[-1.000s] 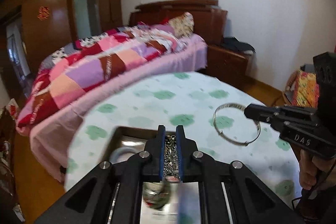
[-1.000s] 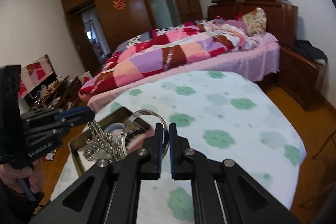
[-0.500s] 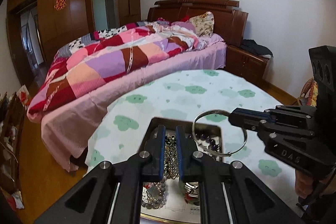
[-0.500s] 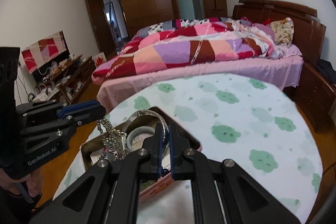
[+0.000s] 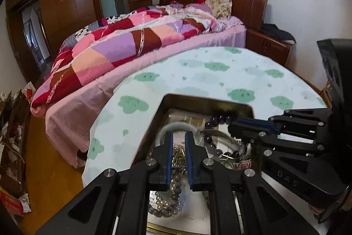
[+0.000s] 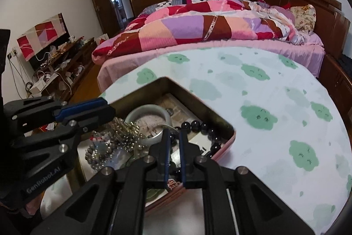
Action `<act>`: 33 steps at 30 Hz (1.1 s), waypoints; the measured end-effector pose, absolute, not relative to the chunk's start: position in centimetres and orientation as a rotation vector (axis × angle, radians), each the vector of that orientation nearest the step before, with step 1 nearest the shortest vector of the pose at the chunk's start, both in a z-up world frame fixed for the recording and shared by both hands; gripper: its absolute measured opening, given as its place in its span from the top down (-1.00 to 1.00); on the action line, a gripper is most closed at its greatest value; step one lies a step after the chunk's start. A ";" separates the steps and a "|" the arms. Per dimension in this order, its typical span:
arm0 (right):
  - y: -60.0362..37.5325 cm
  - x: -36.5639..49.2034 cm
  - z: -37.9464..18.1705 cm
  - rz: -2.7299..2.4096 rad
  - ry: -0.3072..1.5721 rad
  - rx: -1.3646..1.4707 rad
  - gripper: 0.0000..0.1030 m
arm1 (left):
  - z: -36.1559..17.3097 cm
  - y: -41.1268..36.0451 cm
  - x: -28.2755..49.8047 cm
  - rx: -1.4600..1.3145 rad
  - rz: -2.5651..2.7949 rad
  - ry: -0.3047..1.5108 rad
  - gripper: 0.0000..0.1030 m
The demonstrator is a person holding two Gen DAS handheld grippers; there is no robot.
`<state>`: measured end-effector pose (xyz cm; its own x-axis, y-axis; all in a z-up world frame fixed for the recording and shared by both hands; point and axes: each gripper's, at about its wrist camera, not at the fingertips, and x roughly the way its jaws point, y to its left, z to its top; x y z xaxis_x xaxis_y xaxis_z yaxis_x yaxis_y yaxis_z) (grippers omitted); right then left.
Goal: Organize jewelry
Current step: 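Carry the bangle and gold chain over the tin and lower them, then open both tools to release the bangle and chain into the tin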
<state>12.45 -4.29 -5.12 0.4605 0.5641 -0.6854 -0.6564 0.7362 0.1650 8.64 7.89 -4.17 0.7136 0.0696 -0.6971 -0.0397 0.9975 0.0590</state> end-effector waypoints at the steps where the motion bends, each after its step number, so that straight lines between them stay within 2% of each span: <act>1: -4.3 12.4 -5.2 0.751 0.797 -0.128 0.66 | -4.3 8.1 8.6 0.036 0.070 0.779 0.51; 2: -4.5 12.4 -5.2 0.751 0.804 -0.127 0.46 | -4.3 8.3 8.5 0.023 0.081 0.778 0.15; 3: -4.7 12.3 -5.0 0.745 0.801 -0.122 0.30 | -4.2 8.4 8.2 0.015 0.089 0.770 -0.03; 4: -5.0 12.2 -4.8 0.734 0.794 -0.117 -0.02 | -3.8 8.7 7.7 0.006 0.115 0.744 -0.27; 5: -5.5 12.0 -4.4 0.708 0.780 -0.115 -0.12 | -3.4 8.9 7.3 -0.005 0.126 0.723 -0.42; 15: -8.7 9.4 -0.8 0.637 0.687 -0.061 -0.21 | -0.4 10.3 4.0 -0.027 0.173 0.641 -0.43; 19: -8.9 8.4 -0.1 0.626 0.653 -0.067 -0.36 | 0.3 10.7 3.0 -0.029 0.184 0.627 -0.43; 33: -10.7 7.6 0.9 0.595 0.614 -0.029 -0.45 | 1.1 10.2 2.2 -0.014 0.182 0.621 -0.44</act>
<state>7.57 -10.72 0.88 0.6560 0.5167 -0.5501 -0.5332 0.8332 0.1467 2.19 10.18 1.10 0.7979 0.1658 -0.5795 -0.1741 0.9838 0.0417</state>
